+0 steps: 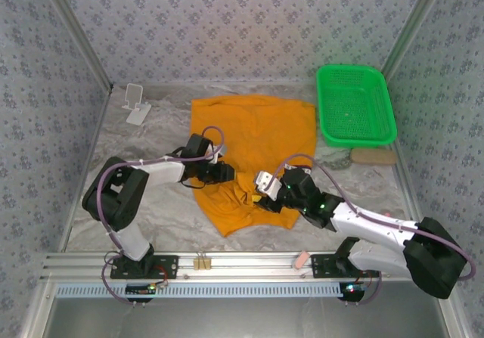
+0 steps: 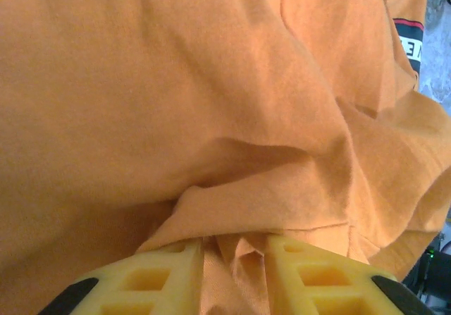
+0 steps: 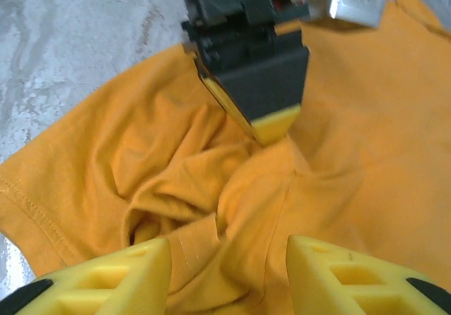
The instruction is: Fold the inside-out t-shirt
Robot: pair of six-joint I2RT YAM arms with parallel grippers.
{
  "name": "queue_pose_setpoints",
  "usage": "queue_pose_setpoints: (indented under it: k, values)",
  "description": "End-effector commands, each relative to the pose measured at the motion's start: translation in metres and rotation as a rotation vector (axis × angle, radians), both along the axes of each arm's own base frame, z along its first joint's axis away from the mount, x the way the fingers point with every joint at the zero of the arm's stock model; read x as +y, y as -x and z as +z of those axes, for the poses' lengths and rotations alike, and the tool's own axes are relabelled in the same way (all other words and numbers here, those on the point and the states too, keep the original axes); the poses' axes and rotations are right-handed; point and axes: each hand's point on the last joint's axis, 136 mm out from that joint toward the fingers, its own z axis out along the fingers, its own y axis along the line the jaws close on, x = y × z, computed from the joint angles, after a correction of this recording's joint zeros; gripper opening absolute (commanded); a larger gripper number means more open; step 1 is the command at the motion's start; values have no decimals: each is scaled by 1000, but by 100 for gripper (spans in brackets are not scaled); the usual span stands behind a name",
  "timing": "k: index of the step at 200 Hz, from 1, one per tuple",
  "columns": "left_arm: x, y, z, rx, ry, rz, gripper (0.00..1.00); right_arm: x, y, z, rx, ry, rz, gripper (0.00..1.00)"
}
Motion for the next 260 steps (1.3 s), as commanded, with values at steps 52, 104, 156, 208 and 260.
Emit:
queue_pose_setpoints:
  k: [52, 104, 156, 208, 260]
  values:
    - [-2, -1, 33, -71, -11, -70, 52, 24, -12, -32, 11, 105, 213, 41]
    - [-29, -9, 12, -1, -52, -93, 51, 33, 1, -20, -75, 98, 343, 0]
    - [-24, -73, 23, 5, -50, 64, 0, 32, -35, 43, -509, 180, 253, 0]
    - [6, -130, 1, 29, -108, 199, 0, 31, 43, 25, -555, 315, 437, 2]
    - [0, -111, 18, -21, -46, 69, 34, 17, 68, 1, -453, 319, 425, 3]
